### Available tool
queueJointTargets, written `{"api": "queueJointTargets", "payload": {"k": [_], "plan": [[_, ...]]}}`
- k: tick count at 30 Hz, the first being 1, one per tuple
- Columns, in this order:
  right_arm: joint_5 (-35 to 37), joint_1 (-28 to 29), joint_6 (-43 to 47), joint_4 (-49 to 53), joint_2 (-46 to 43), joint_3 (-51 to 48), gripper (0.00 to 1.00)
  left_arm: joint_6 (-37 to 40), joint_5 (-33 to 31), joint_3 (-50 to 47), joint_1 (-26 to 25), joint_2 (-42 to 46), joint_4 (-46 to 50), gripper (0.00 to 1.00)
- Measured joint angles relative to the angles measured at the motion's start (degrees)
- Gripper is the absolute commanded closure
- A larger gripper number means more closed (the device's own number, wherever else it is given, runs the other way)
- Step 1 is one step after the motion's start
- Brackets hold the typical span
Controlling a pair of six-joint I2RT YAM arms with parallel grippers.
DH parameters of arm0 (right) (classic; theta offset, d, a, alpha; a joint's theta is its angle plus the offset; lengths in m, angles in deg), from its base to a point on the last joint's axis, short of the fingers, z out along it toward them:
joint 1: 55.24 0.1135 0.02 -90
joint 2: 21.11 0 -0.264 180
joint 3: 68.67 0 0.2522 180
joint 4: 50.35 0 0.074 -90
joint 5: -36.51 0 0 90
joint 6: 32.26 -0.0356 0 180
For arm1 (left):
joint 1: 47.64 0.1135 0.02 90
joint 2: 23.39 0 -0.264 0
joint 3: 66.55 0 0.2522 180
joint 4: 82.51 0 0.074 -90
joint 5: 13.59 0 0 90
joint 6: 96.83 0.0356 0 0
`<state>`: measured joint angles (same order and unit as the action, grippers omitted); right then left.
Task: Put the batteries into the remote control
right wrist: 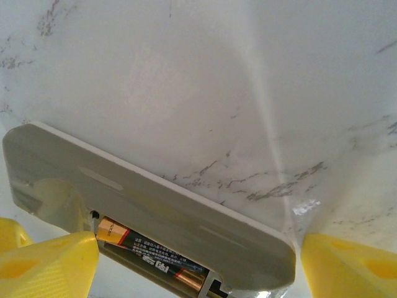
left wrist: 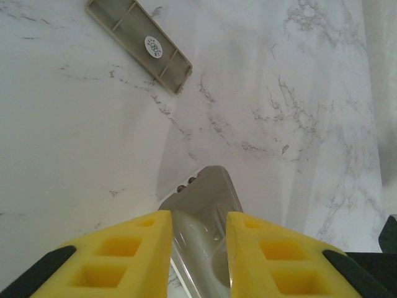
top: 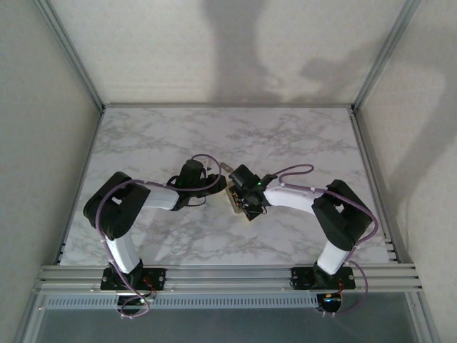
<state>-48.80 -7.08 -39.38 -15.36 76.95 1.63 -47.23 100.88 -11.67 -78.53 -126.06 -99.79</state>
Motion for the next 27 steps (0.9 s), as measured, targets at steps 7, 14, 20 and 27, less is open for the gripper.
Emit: {"api": "queueJointTargets", "payload": {"k": [7, 14, 20, 27], "plan": [[0.0, 0.0, 0.5, 0.2, 0.4, 0.6, 0.14, 0.0, 0.4, 0.0, 0.0, 0.0, 0.0, 0.71], [-0.3, -0.2, 0.5, 0.3, 0.7, 0.7, 0.16, -0.2, 0.6, 0.0, 0.0, 0.0, 0.0, 0.71], [-0.4, -0.2, 0.5, 0.5, 0.7, 0.7, 0.19, -0.2, 0.9, 0.0, 0.0, 0.0, 0.0, 0.71], [-0.4, -0.3, 0.5, 0.5, 0.7, 0.7, 0.23, -0.3, 1.3, 0.0, 0.0, 0.0, 0.0, 0.71]]}}
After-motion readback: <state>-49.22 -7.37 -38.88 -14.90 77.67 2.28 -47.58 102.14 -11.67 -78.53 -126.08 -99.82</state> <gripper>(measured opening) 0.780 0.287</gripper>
